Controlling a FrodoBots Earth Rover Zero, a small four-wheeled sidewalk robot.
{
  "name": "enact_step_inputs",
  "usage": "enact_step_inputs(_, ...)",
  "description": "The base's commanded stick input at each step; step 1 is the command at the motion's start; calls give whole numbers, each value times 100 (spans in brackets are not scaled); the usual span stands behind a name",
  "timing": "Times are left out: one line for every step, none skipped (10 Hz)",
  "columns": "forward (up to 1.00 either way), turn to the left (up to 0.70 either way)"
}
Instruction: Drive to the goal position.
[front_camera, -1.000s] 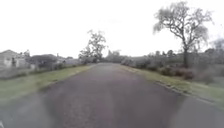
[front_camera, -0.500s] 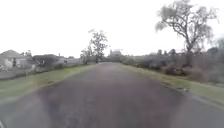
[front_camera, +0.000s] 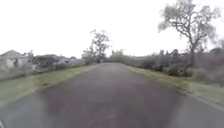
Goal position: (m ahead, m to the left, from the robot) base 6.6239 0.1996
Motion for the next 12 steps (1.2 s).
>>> enact_step_inputs(70, 0)
enact_step_inputs(70, 0)
enact_step_inputs(70, 0)
enact_step_inputs(70, 0)
enact_step_inputs(70, 0)
enact_step_inputs(70, 0)
enact_step_inputs(70, 0)
enact_step_inputs(70, 0)
enact_step_inputs(70, 0)
enact_step_inputs(70, 0)
enact_step_inputs(70, 0)
enact_step_inputs(70, -17)
